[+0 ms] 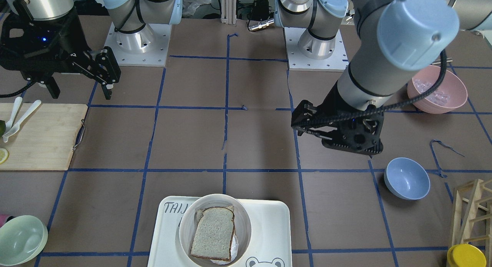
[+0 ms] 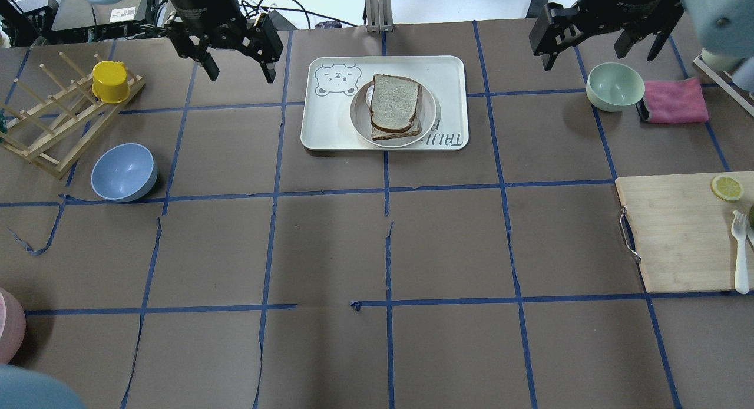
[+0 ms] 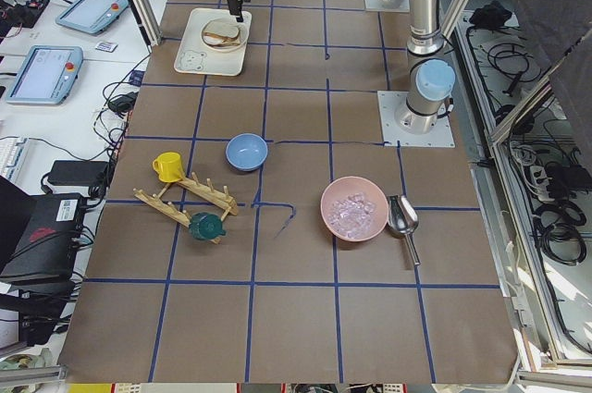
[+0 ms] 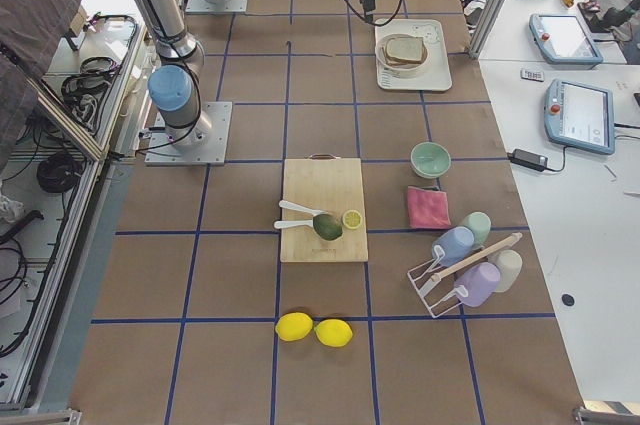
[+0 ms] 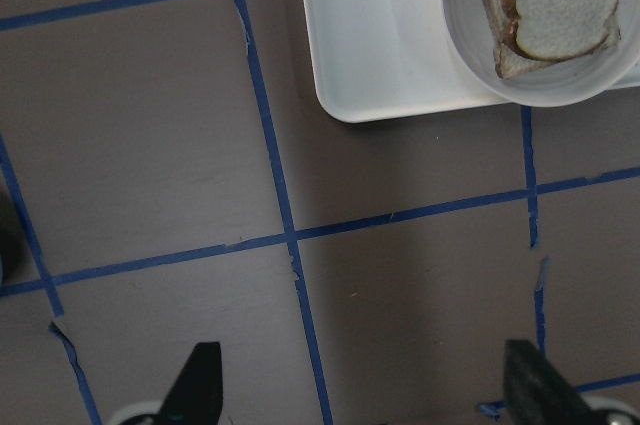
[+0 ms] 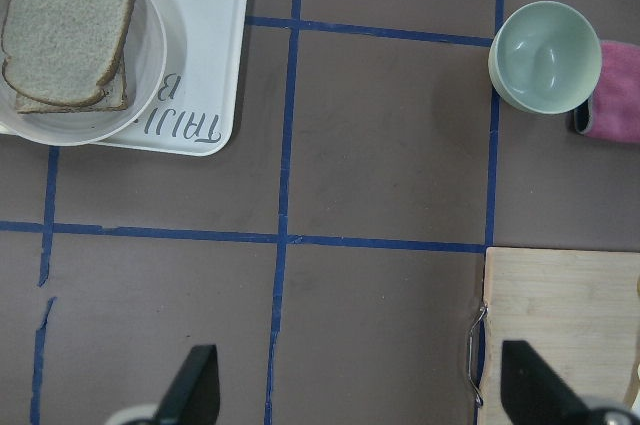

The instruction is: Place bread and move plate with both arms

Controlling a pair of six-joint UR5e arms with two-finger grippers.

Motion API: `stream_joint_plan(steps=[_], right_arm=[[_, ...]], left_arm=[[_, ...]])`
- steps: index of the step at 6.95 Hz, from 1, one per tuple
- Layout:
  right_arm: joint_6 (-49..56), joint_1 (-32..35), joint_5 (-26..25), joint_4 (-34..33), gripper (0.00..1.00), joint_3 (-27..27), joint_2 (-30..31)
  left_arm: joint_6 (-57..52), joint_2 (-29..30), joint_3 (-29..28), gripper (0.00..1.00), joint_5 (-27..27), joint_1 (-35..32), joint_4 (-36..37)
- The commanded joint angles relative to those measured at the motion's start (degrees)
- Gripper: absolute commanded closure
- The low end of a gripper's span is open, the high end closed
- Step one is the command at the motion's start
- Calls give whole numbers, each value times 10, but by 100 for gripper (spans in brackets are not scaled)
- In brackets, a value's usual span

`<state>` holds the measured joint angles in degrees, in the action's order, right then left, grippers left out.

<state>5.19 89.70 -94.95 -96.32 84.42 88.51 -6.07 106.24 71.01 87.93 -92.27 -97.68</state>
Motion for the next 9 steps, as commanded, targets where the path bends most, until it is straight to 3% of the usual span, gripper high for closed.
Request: stream_joint_plan(steps=[1,3,5,7,9], right_arm=[[0,0,-2,0,0,0,-1],[0,0,0,0,0,0,0],[0,0,1,1,0,0,0],[0,0,18,1,0,0,0],[0,0,22,2,0,0,0]], left_arm=[[49,-82,89,0,4,8,-3],[63,-137,162,0,4,9,59],[64,-179,185,0,7,19,60],[60,-190,197,0,38,30,59],[60,-192,211,0,35,30,64]])
